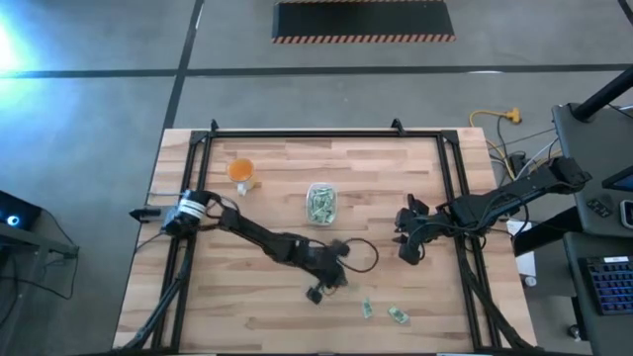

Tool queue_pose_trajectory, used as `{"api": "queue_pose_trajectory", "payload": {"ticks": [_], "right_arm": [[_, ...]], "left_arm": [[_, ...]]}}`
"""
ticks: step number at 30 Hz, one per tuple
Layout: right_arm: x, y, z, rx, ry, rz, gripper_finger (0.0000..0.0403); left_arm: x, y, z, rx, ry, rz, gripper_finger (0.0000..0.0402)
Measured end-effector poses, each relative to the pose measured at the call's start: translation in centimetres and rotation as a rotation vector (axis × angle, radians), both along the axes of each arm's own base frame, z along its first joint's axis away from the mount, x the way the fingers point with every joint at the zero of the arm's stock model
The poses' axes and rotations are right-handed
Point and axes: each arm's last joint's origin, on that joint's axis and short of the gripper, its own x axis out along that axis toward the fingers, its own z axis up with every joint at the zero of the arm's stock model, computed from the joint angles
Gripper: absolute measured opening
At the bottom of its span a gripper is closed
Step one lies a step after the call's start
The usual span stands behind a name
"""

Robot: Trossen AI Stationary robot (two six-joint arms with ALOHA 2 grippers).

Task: Pick and place Stevia / Truvia into bins
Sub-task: Put the left stevia packet into the bin

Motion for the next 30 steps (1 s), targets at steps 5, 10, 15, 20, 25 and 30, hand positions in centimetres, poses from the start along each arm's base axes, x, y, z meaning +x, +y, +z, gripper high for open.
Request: {"api": "queue_pose_trajectory", "payload": {"ticks": [5,10,15,20,25,30], "right_arm": [[0.1,0.0,0.0,-0.003,-0.004,0.001,0.0130],[0.1,0.0,0.0,-0.003,-0.003,0.001,0.0132],[0.1,0.0,0.0,-0.002,-0.007,0.001,0.0129],[0.3,0.0,0.0,-0.003,-0.026,-0.003,0.0125],[0.2,0.1,0.0,-0.002,-0.026,-0.003,0.0128],[0.3,0.1,0.0,0.001,-0.029,-0.001,0.0126]], "left_arm": [[-1.9,1.4,3.5,0.224,-0.080,0.310,0.0010],[-4.4,3.2,4.8,0.426,-0.154,0.641,0.0011],[-6.3,5.3,3.9,0.564,-0.142,0.837,0.0011],[-6.4,7.4,2.7,0.529,-0.110,0.906,0.0011],[-6.5,7.8,2.2,0.478,-0.079,0.867,0.0023],[-6.6,7.7,2.2,0.488,-0.075,0.851,0.0082]]}}
